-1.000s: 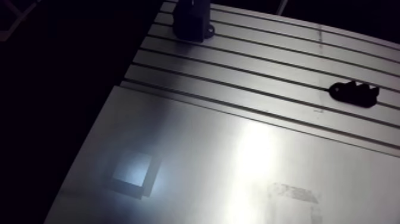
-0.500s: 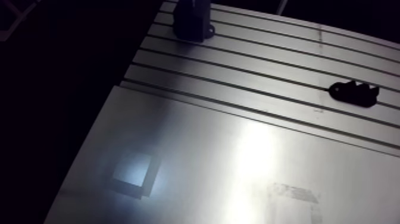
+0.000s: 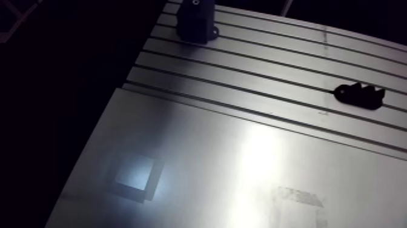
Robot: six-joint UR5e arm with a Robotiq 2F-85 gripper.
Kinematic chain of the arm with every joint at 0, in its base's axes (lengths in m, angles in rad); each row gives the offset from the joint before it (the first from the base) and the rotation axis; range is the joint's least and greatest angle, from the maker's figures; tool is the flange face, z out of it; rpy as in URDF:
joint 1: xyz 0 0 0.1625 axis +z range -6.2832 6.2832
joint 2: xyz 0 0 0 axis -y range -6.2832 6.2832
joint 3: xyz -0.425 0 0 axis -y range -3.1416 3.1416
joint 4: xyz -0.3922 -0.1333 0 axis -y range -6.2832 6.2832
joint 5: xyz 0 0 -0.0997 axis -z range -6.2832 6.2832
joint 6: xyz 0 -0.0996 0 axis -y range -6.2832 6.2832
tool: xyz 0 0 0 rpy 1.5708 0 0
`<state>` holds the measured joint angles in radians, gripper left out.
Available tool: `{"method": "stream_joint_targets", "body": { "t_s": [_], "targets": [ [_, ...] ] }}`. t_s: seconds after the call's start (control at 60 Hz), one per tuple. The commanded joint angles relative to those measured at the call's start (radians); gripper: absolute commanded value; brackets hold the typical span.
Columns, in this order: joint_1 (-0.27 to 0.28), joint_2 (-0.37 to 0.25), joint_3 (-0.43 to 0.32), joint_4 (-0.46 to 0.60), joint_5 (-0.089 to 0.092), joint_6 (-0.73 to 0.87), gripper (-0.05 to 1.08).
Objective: Pick up the M10 bolt and insert it into the hole until fully seated.
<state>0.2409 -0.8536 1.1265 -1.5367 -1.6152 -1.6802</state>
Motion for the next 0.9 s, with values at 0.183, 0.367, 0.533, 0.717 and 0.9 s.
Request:
{"method": "stream_joint_targets", "body": {
  "t_s": [0.183,0.367,0.533,0.717,0.9],
  "targets": [
    [-0.006,-0.124,-0.016,0.088,-0.001,-0.009,0.0],
    [-0.051,-0.274,0.095,0.125,-0.007,-0.015,0.0],
    [-0.15,-0.402,0.184,0.114,-0.004,-0.016,0.0],
    [-0.262,-0.492,0.24,0.081,-0.004,-0.021,0.0],
    [-0.309,-0.545,0.288,0.036,-0.003,-0.024,0.01]
  ]
}}
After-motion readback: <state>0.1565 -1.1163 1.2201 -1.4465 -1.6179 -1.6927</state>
